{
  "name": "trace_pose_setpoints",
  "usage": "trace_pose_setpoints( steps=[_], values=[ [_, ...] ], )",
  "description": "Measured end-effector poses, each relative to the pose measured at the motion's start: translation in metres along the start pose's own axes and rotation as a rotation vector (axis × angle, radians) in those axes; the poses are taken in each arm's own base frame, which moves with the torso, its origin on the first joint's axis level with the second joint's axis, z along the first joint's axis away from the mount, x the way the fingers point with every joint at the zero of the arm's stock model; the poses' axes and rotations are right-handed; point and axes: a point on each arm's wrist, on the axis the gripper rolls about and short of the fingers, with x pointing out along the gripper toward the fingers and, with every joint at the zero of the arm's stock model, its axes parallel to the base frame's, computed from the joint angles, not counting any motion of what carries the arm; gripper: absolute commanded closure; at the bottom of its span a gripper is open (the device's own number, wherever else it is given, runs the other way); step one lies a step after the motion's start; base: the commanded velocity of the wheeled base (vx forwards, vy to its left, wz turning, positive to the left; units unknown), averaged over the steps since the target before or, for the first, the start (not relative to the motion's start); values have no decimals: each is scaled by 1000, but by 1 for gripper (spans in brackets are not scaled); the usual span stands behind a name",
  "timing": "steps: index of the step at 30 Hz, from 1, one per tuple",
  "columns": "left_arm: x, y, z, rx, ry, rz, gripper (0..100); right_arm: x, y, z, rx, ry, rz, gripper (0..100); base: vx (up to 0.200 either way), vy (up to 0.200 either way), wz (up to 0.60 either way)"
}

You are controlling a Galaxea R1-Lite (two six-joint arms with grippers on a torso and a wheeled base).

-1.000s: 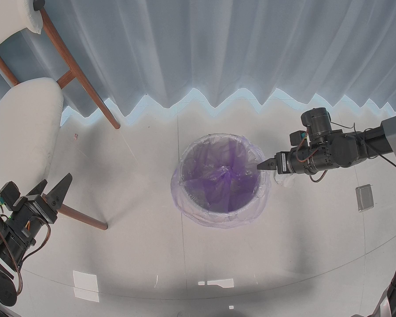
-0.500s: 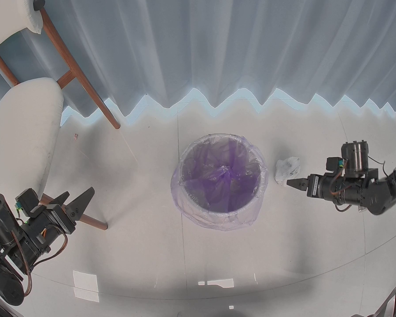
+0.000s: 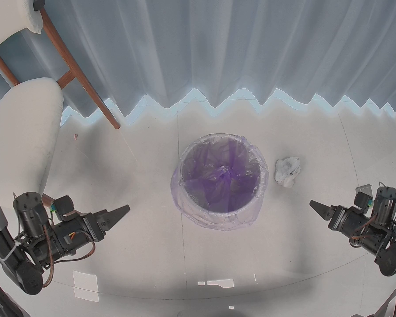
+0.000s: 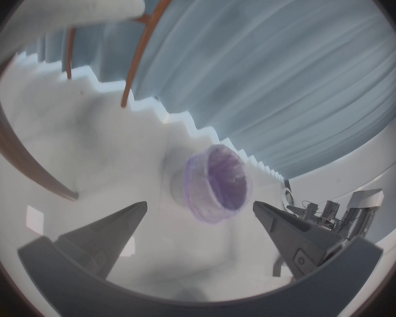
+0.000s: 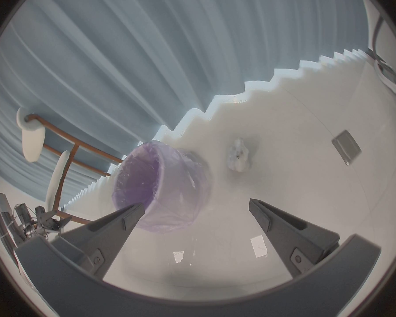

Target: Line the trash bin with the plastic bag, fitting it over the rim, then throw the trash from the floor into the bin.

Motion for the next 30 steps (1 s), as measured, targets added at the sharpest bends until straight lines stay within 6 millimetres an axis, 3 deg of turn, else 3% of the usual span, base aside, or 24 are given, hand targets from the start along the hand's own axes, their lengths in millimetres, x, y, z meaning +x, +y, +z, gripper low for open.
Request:
trace_pose_setpoints(
  steps=[7,19,30],
  values=[
    [35,18,-15,-52,110,-29,0,-9,-8,-15,56,33,-76,0,0,0,0],
    [102,48,-14,-34,75,-58,0,-8,-7,-20,70,52,-88,0,0,0,0],
    [141,54,-27,-12,78,-101,0,-8,-7,-21,70,56,-90,0,0,0,0]
  ],
)
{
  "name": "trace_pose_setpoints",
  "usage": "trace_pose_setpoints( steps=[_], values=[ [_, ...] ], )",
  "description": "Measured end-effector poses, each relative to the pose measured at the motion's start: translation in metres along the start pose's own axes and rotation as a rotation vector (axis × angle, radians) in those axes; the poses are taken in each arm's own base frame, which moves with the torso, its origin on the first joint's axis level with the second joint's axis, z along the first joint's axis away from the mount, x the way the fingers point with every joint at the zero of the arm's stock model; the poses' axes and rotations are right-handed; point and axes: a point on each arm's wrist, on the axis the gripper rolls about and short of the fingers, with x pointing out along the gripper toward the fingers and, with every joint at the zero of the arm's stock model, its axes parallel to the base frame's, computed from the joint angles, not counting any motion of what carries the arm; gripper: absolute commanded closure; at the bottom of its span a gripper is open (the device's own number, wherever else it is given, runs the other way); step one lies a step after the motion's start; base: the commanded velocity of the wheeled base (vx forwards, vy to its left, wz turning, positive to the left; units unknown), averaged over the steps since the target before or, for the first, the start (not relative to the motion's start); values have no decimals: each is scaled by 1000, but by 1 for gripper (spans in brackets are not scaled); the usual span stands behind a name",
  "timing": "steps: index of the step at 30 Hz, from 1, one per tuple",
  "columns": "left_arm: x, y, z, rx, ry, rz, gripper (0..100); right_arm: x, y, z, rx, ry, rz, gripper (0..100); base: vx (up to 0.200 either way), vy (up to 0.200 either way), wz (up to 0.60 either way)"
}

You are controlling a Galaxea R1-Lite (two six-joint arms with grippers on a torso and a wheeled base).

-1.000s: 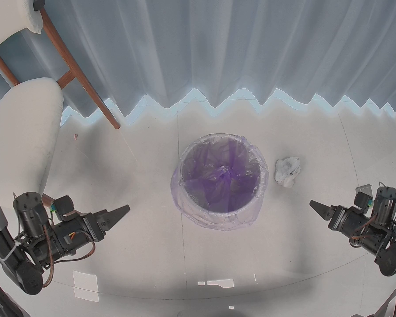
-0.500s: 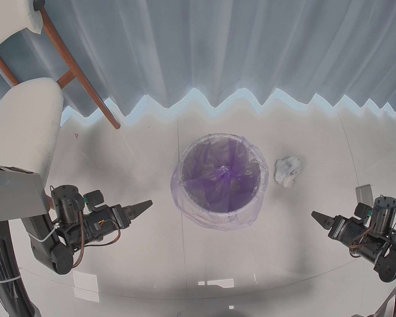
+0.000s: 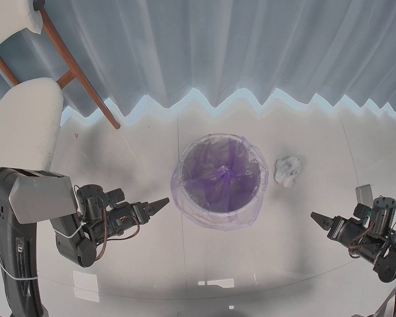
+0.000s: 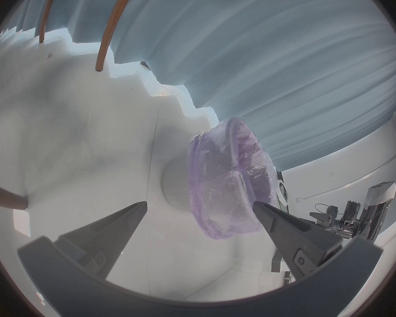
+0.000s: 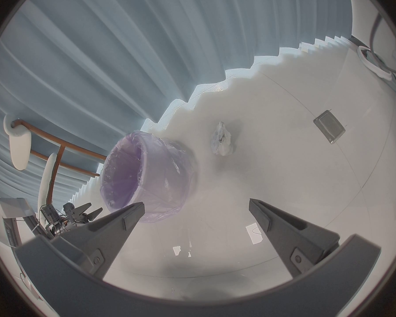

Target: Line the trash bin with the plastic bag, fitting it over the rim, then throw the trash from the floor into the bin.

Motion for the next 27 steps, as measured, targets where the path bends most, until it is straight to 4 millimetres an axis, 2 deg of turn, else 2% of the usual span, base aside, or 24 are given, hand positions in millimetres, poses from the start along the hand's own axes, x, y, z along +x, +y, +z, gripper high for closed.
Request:
trace_pose_setpoints(
  steps=[16,27],
  values=[
    [51,16,4,44,-113,2,0,0,-1,0,-1,-10,-20,0,0,0,0],
    [64,28,-3,43,-117,1,0,0,-1,1,1,-20,-34,0,0,0,0]
  ],
)
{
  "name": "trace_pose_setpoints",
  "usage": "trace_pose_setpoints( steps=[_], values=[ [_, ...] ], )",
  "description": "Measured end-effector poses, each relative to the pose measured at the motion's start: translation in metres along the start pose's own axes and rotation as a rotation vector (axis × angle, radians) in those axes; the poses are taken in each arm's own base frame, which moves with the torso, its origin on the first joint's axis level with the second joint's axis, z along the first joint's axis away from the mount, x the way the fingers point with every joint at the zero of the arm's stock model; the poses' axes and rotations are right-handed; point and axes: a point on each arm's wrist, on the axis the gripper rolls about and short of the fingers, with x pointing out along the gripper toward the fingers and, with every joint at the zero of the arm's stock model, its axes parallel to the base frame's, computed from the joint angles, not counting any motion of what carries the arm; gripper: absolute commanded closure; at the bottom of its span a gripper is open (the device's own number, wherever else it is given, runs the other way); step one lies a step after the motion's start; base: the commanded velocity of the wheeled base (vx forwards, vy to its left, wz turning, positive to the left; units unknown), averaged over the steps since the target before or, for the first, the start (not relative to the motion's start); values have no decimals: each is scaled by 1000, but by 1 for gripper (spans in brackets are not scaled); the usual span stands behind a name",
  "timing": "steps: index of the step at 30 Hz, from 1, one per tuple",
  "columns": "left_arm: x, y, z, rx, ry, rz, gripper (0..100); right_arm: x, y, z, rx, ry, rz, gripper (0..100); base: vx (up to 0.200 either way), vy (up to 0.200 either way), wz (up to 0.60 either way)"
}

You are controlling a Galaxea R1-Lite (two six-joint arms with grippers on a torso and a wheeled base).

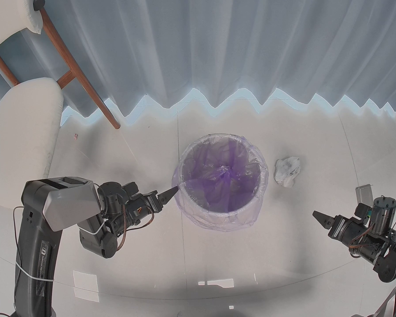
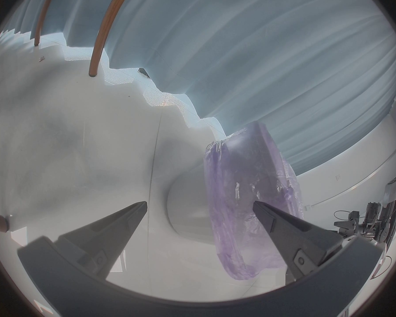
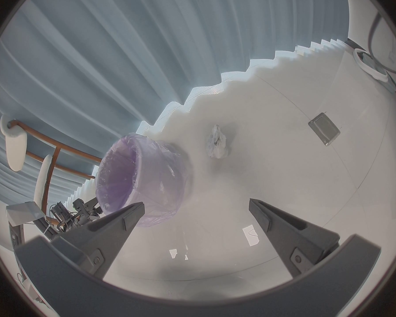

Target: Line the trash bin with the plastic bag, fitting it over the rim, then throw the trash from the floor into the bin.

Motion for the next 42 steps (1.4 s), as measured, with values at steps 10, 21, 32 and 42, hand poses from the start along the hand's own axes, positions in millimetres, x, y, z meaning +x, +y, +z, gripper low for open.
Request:
trace_pose_setpoints(
  steps=[10,21,32,42],
  values=[
    [11,6,-2,4,-19,-13,100,0,0,0,-2,-6,-8,0,0,0,0],
    [14,13,-5,-32,-23,-9,100,0,0,0,-2,-9,-13,0,0,0,0],
    [8,18,-10,-77,-3,13,100,0,0,0,1,-5,-15,0,0,0,0],
    [17,34,-16,-53,-38,54,100,0,-1,-1,0,-3,-17,0,0,0,0]
  ],
)
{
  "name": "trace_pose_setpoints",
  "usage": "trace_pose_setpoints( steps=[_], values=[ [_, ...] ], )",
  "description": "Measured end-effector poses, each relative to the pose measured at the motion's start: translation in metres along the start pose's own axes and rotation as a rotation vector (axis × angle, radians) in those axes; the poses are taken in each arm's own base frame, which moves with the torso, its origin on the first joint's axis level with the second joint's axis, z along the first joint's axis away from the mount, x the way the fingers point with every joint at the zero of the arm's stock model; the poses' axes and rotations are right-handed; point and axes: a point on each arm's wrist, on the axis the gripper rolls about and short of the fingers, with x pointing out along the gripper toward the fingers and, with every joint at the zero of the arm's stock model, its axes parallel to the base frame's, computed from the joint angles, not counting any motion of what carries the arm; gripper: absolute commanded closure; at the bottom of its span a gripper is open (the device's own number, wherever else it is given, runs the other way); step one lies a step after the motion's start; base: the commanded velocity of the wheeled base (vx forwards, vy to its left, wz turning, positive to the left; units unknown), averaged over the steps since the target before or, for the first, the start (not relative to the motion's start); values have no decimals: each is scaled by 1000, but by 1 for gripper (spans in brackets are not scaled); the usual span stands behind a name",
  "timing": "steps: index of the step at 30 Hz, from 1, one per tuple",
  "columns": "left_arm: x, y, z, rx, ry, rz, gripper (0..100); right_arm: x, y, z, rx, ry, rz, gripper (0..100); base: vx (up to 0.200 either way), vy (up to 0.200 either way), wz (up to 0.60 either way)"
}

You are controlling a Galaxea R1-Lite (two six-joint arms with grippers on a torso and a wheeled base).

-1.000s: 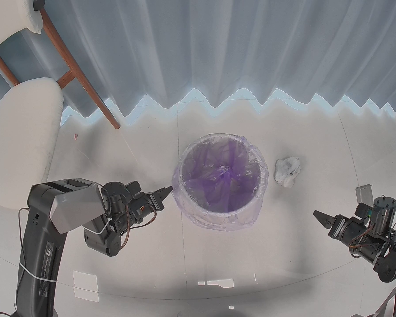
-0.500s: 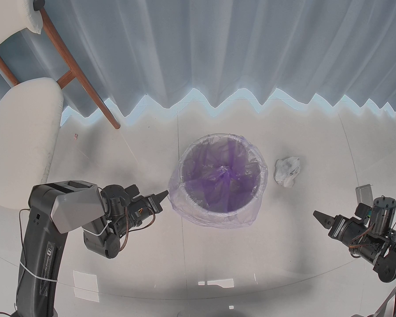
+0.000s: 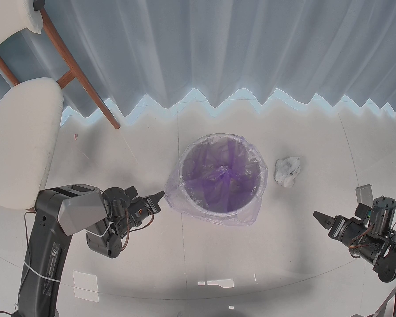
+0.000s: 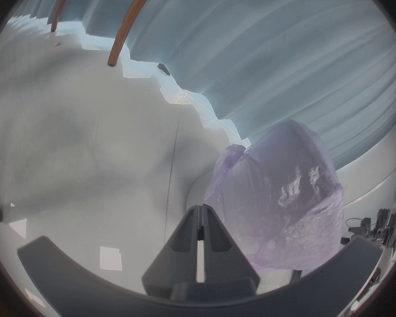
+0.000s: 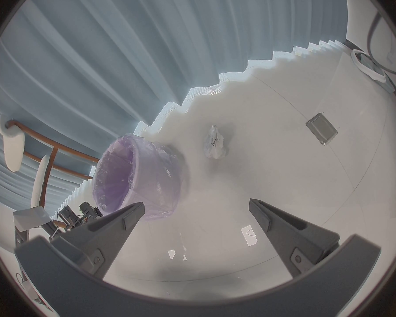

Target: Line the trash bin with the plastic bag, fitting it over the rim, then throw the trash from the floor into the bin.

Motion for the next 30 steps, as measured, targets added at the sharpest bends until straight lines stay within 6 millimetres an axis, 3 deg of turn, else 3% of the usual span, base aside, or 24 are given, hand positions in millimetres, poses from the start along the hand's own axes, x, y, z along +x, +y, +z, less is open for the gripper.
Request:
trace_pose_setpoints(
  steps=[12,21,30],
  values=[
    [18,14,-21,129,-13,33,100,1,-1,-1,1,2,-19,0,0,0,0],
    [24,13,-33,252,34,80,100,2,-2,-2,2,2,-23,0,0,0,0],
    [27,3,-30,281,-23,40,100,1,-2,-1,2,-11,-37,0,0,0,0]
  ],
)
